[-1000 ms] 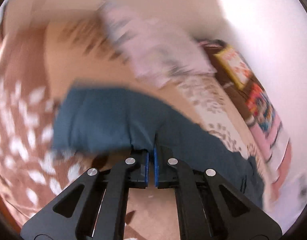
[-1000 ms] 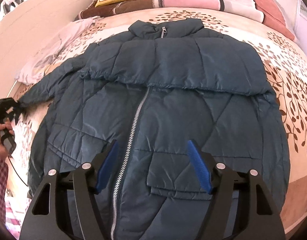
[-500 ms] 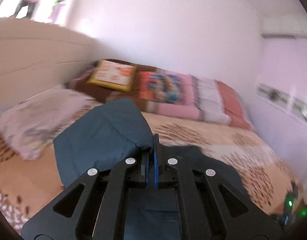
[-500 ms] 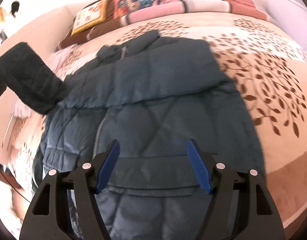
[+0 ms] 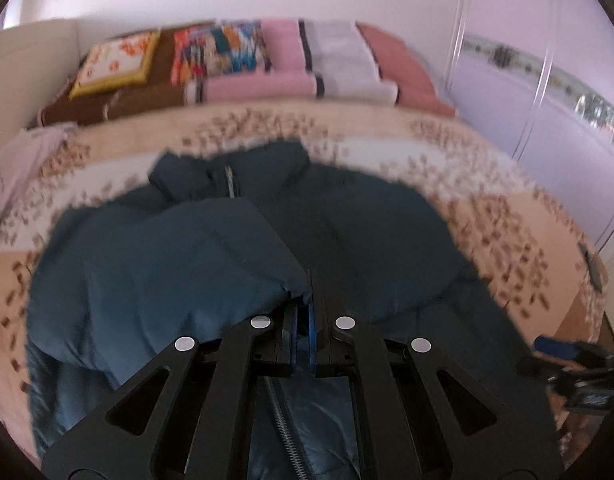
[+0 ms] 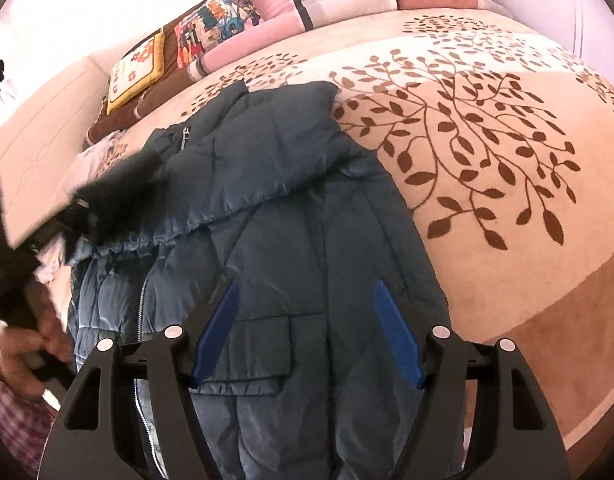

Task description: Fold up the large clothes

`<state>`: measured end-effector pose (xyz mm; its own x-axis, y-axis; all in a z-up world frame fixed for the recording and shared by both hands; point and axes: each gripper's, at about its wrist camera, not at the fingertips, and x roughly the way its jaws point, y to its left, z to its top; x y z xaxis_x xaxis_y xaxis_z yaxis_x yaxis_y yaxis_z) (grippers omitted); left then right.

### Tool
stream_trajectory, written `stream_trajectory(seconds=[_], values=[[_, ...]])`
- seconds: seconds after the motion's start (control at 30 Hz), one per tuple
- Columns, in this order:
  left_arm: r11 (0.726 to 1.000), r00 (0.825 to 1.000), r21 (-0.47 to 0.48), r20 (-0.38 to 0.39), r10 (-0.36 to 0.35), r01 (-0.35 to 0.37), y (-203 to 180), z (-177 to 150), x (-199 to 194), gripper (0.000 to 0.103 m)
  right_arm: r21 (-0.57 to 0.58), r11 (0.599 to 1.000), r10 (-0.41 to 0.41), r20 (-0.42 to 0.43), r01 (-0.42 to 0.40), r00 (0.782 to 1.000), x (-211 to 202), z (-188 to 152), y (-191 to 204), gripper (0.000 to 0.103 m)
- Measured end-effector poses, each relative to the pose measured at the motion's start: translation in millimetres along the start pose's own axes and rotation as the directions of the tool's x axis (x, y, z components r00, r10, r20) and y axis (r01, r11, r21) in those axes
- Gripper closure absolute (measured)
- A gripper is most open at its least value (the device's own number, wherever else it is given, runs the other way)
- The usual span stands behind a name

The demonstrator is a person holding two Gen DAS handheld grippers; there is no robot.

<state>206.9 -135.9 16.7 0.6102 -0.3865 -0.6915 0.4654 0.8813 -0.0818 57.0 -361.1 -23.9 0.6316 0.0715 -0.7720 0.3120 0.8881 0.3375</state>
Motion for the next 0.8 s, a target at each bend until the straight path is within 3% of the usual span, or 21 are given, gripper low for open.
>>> stream_trajectory(seconds=[0.17,0.27,0.33,0.4,0.5,0.67,0.8], values=[[1.0,0.996,-0.029,-0.089,-0.01,0.007,5,-27,33,0.099,-0.013,1.0,0.01,-0.021,-0.01,1.0,10,-1,4,0.034],[0.998,0.991,-0.062,-0.13,-0.03,0.022,8,-37,45,0.092,-0.029,1.0,0.009,-0.033,-0.01,0.999,14,-3,8,0.034],[0.997,0.987,-0.069,-0.151,-0.053,0.043,7,-41,46,0.078,-0.037,0.999,0.006,-0.038,-0.007,0.999,15,-3,11,0.034],[0.997,0.984,-0.059,-0.164,-0.063,0.054,3,-44,43,0.048,-0.045,0.999,0.002,-0.041,-0.004,0.999,16,-4,15,0.034],[0.998,0.987,-0.031,-0.15,-0.055,0.051,-2,-46,27,0.031,-0.06,0.998,-0.006,-0.042,0.003,0.999,16,-4,21,0.034],[0.999,0.992,-0.016,-0.119,-0.041,0.039,8,-58,-21,0.028,-0.102,0.995,0.001,-0.045,-0.006,0.999,16,-4,38,0.034],[0.999,0.998,-0.015,-0.049,0.044,-0.044,32,-80,-72,0.024,-0.189,0.982,0.012,-0.049,-0.021,0.999,18,-6,68,0.034]])
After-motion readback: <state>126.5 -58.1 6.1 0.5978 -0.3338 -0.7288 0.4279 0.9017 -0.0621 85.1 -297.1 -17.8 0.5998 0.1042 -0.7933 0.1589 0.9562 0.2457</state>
